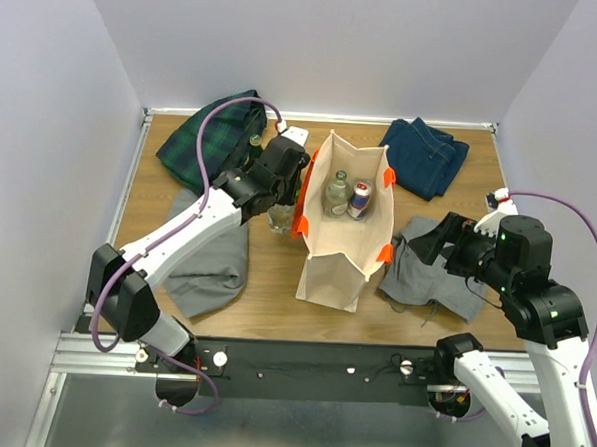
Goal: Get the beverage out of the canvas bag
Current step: Place the drink at the center of the board.
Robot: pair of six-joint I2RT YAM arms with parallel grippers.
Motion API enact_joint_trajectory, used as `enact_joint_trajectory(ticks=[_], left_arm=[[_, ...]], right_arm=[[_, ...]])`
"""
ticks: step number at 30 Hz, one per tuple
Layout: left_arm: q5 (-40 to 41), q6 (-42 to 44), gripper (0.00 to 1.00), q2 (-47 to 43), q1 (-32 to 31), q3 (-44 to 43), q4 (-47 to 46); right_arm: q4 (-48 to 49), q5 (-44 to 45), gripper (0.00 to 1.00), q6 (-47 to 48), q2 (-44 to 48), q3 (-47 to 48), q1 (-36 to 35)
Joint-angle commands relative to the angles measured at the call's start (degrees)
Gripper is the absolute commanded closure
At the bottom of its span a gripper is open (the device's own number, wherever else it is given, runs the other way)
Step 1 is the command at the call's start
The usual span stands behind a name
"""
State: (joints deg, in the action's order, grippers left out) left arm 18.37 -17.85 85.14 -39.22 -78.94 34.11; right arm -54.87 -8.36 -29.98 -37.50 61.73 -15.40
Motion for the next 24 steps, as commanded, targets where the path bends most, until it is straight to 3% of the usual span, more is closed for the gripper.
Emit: enact_joint_trajectory(ticks=[1,24], left_arm=[[-0.5,-0.3,1.0,0.0,0.3,-0.8,-10.0],[-1.8,-2.8,1.0,4.9,0.3,2.4,-18.4]], right_arm=[[0.6,1.7,0.04,0.0,0.4,-0.1,-0.2],[-0.6,3.0,0.03,0.2,1.0,0.0,-0.2]])
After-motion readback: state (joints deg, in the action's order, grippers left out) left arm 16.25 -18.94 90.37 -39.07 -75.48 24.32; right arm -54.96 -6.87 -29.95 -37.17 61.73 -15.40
